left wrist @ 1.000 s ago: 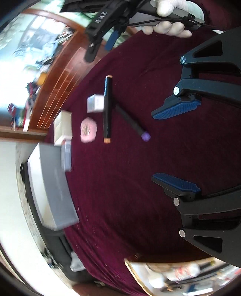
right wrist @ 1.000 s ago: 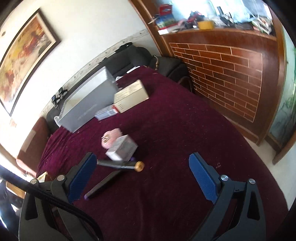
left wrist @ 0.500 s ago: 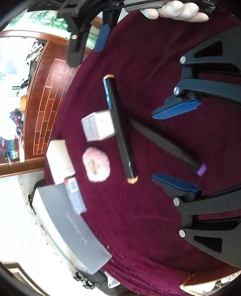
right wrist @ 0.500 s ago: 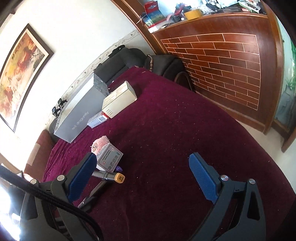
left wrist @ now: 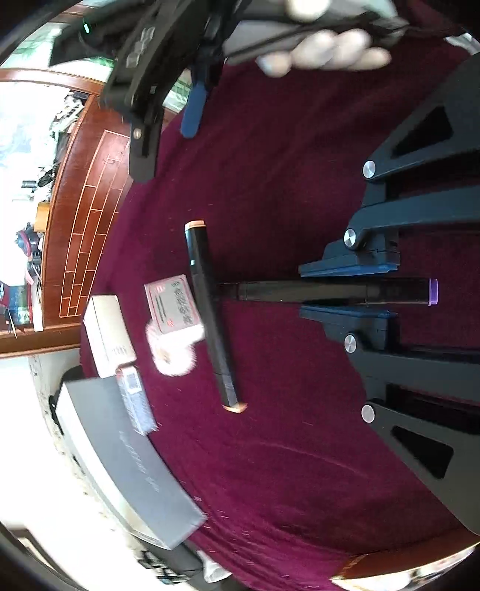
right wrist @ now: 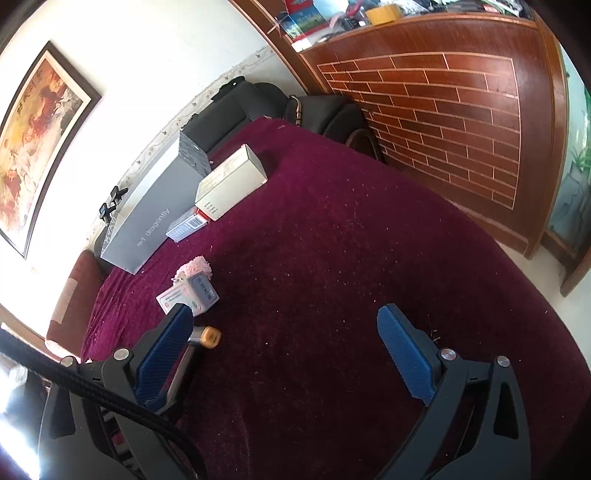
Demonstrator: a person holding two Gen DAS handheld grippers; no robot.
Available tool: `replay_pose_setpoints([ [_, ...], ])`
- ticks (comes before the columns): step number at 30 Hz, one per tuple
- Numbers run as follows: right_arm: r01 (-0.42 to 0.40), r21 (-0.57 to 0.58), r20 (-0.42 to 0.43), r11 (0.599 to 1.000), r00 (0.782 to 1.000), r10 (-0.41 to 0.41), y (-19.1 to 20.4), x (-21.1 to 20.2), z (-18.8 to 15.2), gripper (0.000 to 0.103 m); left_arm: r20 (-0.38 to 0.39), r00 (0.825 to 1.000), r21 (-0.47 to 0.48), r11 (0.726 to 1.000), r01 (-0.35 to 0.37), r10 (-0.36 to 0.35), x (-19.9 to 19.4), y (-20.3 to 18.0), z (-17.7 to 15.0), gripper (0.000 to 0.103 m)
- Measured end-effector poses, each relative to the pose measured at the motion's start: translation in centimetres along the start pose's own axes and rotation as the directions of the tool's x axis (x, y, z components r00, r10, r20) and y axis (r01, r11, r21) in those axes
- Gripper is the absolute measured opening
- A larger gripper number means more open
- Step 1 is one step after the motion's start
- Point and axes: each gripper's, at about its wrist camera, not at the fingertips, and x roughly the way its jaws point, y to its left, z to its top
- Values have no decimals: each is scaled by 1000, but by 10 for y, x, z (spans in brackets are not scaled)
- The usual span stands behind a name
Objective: Organize objects
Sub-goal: 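Grasp the black purple-cap marker with the left tool while the right tool reaches the other marker, then grasp the black orange-cap marker with the right tool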
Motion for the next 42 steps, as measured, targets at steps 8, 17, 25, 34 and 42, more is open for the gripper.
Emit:
replay_pose_setpoints([
  [8,33,-60,-43,998,998,-36,11,10,-8,100,-26,999,-65,997,29,-31,-43,16,-61,12],
  [17,23,-236,-169,971,984,-64,65,19,-19,100,17,999,-78,996,-46,47,-22,-4,-47,23],
  [25,42,-497,-263,867,945,-197,118,57,-34,85,-3,1000,-162,987,21,-22,-47,21,-76,12],
  [34,-201,-399,-515,895,856,-37,137,72,-57,70,21,998,-263,962,67,-63,-53,47,-94,12],
  [42,54,-551,-319,833,909,-270,161,85,-66,62,29,1000,-253,967,10,-3,-52,39,-94,12],
])
